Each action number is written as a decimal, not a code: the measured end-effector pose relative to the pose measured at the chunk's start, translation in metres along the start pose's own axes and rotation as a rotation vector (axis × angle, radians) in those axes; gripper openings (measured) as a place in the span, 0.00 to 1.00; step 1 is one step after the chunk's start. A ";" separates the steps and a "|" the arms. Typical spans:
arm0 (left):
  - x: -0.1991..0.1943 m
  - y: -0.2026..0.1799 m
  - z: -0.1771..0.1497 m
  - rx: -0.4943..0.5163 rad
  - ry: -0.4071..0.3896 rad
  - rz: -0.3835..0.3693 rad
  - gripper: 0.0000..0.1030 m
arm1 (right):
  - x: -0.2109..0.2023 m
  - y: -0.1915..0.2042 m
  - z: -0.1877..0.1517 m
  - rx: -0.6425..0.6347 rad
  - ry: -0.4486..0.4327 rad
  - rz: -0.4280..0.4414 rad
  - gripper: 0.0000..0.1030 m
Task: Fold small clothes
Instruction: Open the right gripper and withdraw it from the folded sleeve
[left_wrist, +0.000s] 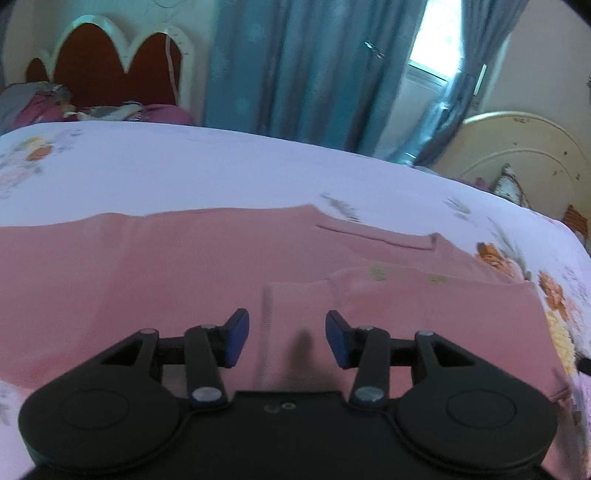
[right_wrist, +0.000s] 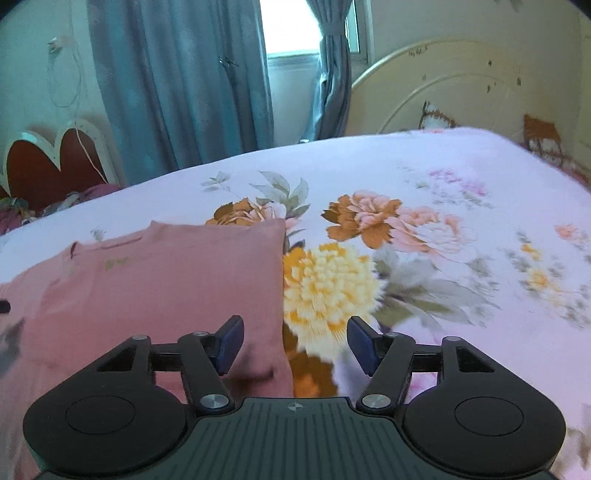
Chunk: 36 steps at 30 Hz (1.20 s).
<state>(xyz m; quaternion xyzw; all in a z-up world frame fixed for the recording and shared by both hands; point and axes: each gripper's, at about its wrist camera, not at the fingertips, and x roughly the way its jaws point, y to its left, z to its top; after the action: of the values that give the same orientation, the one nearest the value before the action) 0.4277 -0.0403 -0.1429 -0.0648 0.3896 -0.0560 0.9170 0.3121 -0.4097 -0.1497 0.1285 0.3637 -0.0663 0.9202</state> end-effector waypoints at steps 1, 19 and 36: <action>0.004 -0.007 0.000 0.007 0.003 -0.010 0.43 | 0.011 0.001 0.006 0.009 0.007 0.004 0.60; 0.033 -0.028 -0.023 0.154 0.025 0.037 0.48 | 0.120 0.002 0.055 -0.009 0.029 -0.035 0.09; 0.030 -0.028 -0.022 0.153 0.080 0.070 0.72 | 0.080 0.055 0.005 -0.178 0.030 0.021 0.10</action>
<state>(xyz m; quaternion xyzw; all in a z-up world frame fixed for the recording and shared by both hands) 0.4308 -0.0741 -0.1751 0.0215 0.4223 -0.0563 0.9044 0.3857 -0.3605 -0.1908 0.0508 0.3805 -0.0223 0.9231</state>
